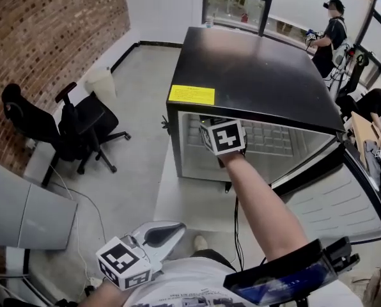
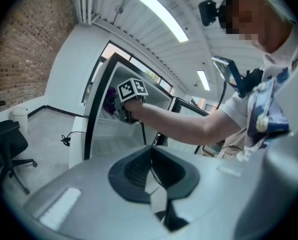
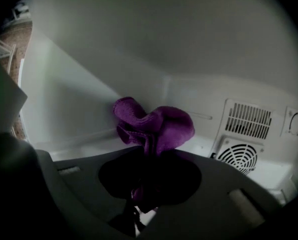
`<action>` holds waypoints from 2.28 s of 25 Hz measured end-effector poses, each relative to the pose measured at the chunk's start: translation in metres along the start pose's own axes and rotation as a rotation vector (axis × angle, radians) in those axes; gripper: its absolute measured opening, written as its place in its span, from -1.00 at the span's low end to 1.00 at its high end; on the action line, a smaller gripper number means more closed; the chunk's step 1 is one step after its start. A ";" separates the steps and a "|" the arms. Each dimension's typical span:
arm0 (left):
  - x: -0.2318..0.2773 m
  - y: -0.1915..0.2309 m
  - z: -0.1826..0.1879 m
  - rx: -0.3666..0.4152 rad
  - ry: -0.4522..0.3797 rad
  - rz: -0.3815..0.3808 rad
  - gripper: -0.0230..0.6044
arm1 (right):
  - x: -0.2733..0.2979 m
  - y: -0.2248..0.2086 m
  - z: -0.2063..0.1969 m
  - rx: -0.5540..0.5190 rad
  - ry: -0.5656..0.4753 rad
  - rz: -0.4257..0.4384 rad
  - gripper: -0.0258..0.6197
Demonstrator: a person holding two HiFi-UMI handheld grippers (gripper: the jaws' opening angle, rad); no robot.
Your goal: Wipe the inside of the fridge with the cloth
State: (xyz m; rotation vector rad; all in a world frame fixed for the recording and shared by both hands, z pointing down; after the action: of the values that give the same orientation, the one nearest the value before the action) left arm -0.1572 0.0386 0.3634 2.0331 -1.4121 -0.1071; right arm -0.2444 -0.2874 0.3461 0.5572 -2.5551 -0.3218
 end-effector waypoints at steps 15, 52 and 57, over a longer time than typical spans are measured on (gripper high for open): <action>-0.002 0.003 0.008 0.050 0.007 -0.020 -0.91 | -0.070 -0.066 -0.021 0.065 -0.069 -0.161 -0.71; 0.008 -0.024 -0.014 0.036 0.023 -0.027 -0.91 | -0.075 -0.040 -0.065 0.063 0.055 -0.121 -0.71; -0.007 -0.022 -0.018 0.029 0.002 0.006 -0.91 | -0.058 -0.006 -0.044 0.049 0.028 -0.054 -0.71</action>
State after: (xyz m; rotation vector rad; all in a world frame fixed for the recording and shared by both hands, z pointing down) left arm -0.1350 0.0572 0.3634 2.0519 -1.4261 -0.0828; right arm -0.1733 -0.2722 0.3572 0.6449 -2.5300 -0.2690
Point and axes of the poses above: the fingertips, and each gripper's own axes: x forward along the fingers, y to its left, z out of its top, the point moved 5 cm from there along -x, backward along the fingers, and after that the axes turned 12 degrees about -x, right-handed, at the moved point
